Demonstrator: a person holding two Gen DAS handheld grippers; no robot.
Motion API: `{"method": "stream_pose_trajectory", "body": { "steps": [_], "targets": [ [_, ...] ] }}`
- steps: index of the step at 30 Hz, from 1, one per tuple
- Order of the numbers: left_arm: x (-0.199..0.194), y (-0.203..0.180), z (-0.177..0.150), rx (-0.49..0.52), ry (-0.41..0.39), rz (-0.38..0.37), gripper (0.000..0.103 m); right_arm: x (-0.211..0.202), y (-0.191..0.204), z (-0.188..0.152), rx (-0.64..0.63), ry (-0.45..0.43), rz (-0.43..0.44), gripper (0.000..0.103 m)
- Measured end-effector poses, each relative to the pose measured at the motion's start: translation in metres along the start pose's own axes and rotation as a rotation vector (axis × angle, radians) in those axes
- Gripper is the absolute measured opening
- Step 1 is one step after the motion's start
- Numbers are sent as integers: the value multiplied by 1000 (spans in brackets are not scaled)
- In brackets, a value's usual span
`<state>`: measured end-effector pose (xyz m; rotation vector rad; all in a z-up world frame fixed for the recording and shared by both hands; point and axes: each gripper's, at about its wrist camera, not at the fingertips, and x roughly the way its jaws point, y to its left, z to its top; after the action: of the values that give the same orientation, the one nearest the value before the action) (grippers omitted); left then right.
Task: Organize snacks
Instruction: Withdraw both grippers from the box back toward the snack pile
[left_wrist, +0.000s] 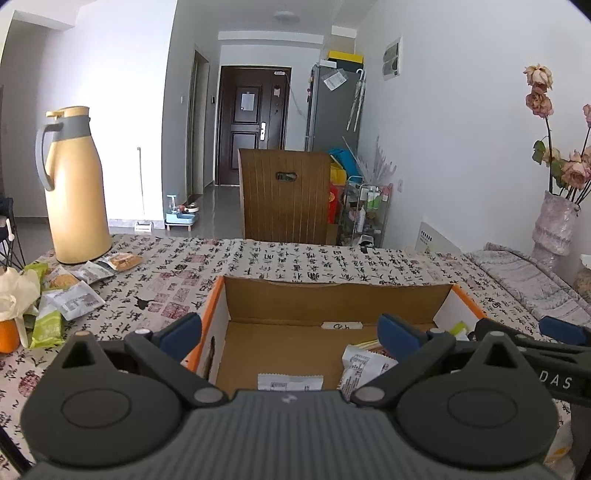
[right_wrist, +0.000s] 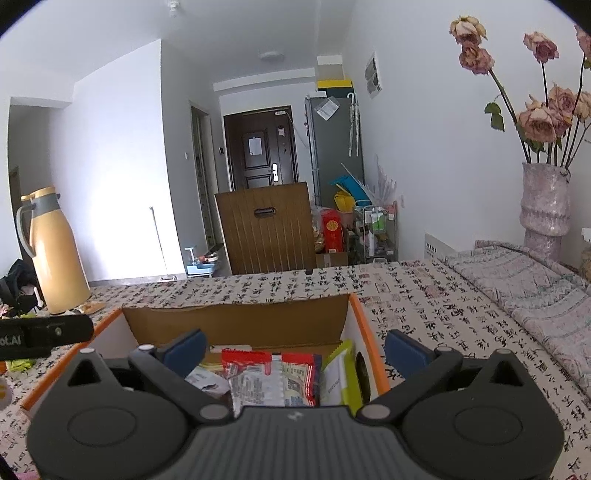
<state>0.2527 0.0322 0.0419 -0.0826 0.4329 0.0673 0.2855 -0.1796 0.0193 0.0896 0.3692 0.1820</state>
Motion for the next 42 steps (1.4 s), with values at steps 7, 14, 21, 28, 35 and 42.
{"method": "stream_pose_trajectory", "body": {
  "steps": [7,14,21,28,35,42],
  "targets": [
    [-25,6,2,-12,-11,-3,103,-23,5,2,-18,-8,13,103],
    [-52,9,-10,-17,-3,-16,103,-47,7,-9,-2,13,25,103],
    [-79,16,-31,-34,8,-21,103,-74,8,-29,17,29,23,103],
    [-103,26,-56,-44,21,-36,103,-99,14,-57,29,63,26,103],
    [-120,38,-80,-47,58,-26,103,-118,27,-86,5,135,58,103],
    [-132,50,-106,-48,102,-23,103,-139,38,-112,-26,200,91,103]
  ]
}}
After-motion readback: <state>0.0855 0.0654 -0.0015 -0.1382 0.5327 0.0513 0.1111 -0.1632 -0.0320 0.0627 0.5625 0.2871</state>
